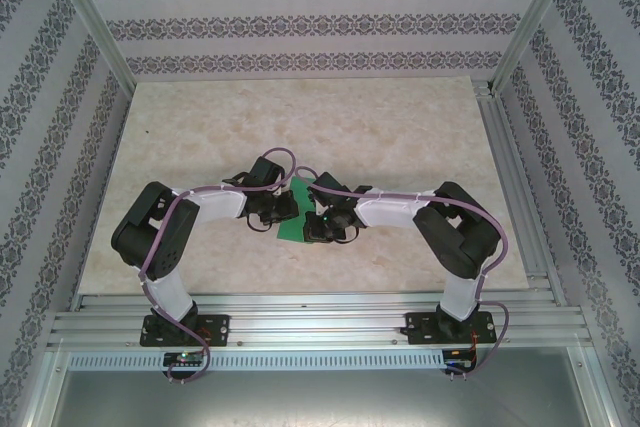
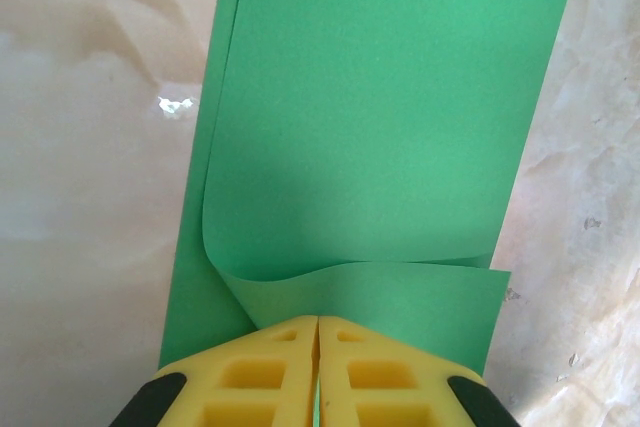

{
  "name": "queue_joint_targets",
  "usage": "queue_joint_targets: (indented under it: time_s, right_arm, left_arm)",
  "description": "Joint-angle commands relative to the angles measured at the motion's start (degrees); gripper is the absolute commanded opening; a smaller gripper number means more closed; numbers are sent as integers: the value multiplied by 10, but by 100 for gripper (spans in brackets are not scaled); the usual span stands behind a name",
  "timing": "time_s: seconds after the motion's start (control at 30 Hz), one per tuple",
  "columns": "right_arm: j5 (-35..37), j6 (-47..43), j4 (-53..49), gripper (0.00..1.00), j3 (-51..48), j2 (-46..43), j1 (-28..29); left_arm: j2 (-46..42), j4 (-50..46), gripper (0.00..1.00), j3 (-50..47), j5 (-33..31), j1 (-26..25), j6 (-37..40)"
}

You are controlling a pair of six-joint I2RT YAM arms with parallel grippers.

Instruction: Fold a paper plane with a square sheet of paper (pick it up from the middle)

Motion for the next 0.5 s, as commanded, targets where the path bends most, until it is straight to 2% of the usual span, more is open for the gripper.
queue_joint_targets:
  time_s: [0.0,0.27,0.47]
  right_arm:
    - [11,8,1,10,-16,14,0]
    - [3,16,9,10,-29,18,1]
    - [-10,4,16,11,-8,-32,0]
  left_arm:
    - [6,-57,11,-23,-45,-3,-6]
    - [5,-57,11,-23,-45,-4,-6]
    - [5,-57,11,-24,-43,-4,-5]
